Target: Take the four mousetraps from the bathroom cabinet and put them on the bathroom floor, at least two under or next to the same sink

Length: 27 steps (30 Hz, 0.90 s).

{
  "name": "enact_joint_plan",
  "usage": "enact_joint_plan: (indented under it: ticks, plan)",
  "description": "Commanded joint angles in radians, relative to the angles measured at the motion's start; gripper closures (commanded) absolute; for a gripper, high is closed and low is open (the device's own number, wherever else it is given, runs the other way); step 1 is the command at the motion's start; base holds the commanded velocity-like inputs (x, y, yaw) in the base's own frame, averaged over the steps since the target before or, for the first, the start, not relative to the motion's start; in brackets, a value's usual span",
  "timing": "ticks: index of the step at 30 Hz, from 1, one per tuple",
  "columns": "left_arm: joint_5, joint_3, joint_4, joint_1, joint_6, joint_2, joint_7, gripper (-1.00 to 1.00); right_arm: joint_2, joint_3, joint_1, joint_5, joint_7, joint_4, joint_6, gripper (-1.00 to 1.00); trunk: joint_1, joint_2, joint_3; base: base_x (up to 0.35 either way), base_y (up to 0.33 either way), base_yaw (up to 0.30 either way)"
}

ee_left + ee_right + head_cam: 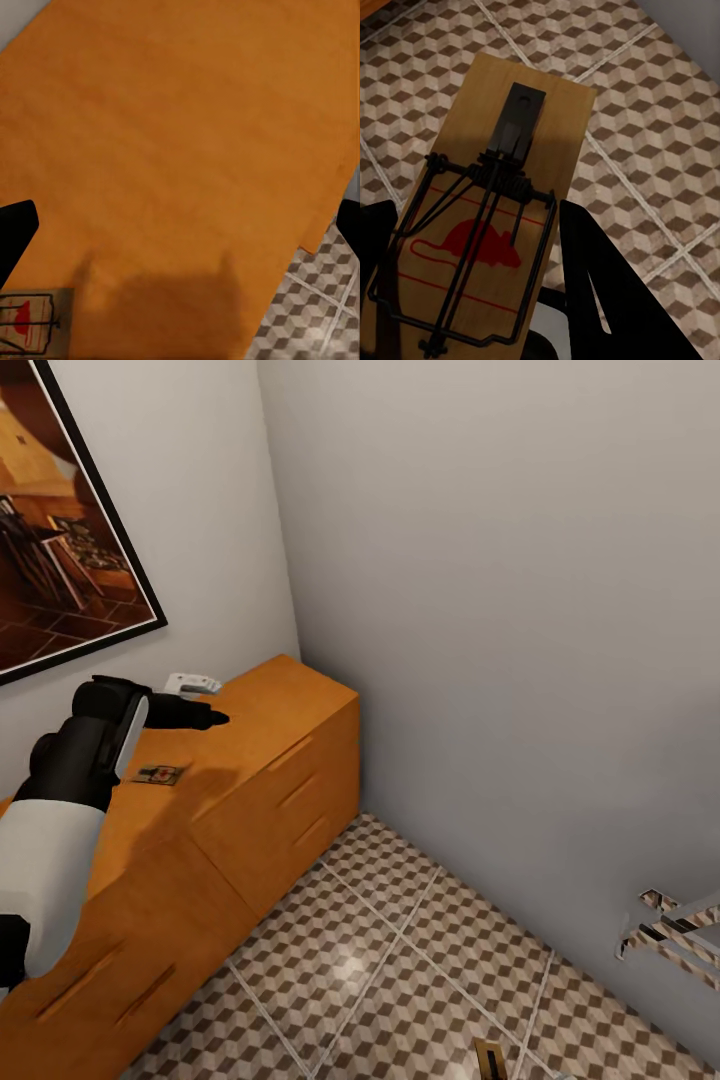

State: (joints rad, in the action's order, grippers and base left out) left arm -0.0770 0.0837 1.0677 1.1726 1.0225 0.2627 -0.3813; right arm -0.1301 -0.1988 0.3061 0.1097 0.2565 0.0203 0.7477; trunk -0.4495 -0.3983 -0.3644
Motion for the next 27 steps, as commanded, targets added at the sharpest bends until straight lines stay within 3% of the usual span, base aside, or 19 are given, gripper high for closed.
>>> enact_joint_plan:
  ticks: [1, 4, 5, 8, 11, 16, 17, 22, 27]
  plan:
    - [-0.008, 0.015, 0.002, 0.001, 0.002, 0.023, -0.048, -1.00, 0.000, -0.007, 0.001, 0.011, 0.004, -0.001, 0.002, 1.00, -0.001, -0.002, -0.002, 0.000, 0.000, 0.000]
    - [-0.008, 0.044, 0.003, 0.001, 0.000, 0.061, -0.120, -1.00, 0.000, -0.007, 0.001, 0.011, 0.004, 0.000, 0.002, 1.00, -0.001, -0.002, -0.002, 0.000, 0.000, 0.000]
    - [-0.009, 0.066, 0.005, 0.001, -0.001, 0.088, -0.176, -1.00, 0.000, -0.007, 0.001, 0.011, 0.004, 0.000, 0.002, 1.00, -0.001, -0.002, -0.002, 0.000, 0.000, 0.000]
    - [-0.010, 0.096, 0.012, 0.001, -0.003, 0.132, -0.273, -1.00, 0.000, -0.007, 0.001, 0.011, 0.004, 0.000, 0.002, 1.00, -0.001, -0.002, -0.002, 0.000, 0.000, 0.000]
    - [-0.011, 0.125, 0.032, 0.001, -0.015, 0.210, -0.468, -1.00, 0.000, -0.007, 0.001, 0.011, 0.004, -0.001, 0.002, 1.00, -0.001, -0.002, -0.002, 0.000, 0.000, 0.000]
    - [-0.016, 0.135, 0.052, 0.001, -0.051, 0.277, -0.659, -1.00, 0.000, -0.007, 0.001, 0.011, 0.004, -0.001, 0.002, 1.00, -0.001, -0.002, -0.002, 0.000, 0.000, 0.000]
    - [-0.019, 0.137, 0.061, 0.001, -0.071, 0.299, -0.720, -1.00, 0.000, -0.007, 0.001, 0.011, 0.004, -0.001, 0.002, 1.00, -0.001, -0.002, -0.002, 0.000, 0.000, 0.000]
    - [-0.049, 0.155, 0.084, 0.001, -0.153, 0.367, -0.858, -1.00, 0.000, -0.007, 0.001, 0.011, 0.004, -0.001, 0.002, 1.00, -0.001, -0.002, -0.002, 0.000, 0.000, 0.000]
    - [-0.116, 0.177, 0.105, 0.001, -0.223, 0.405, -0.962, -1.00, 0.000, -0.007, 0.001, 0.011, 0.004, 0.000, 0.002, 1.00, -0.001, -0.002, -0.002, 0.000, 0.000, 0.000]
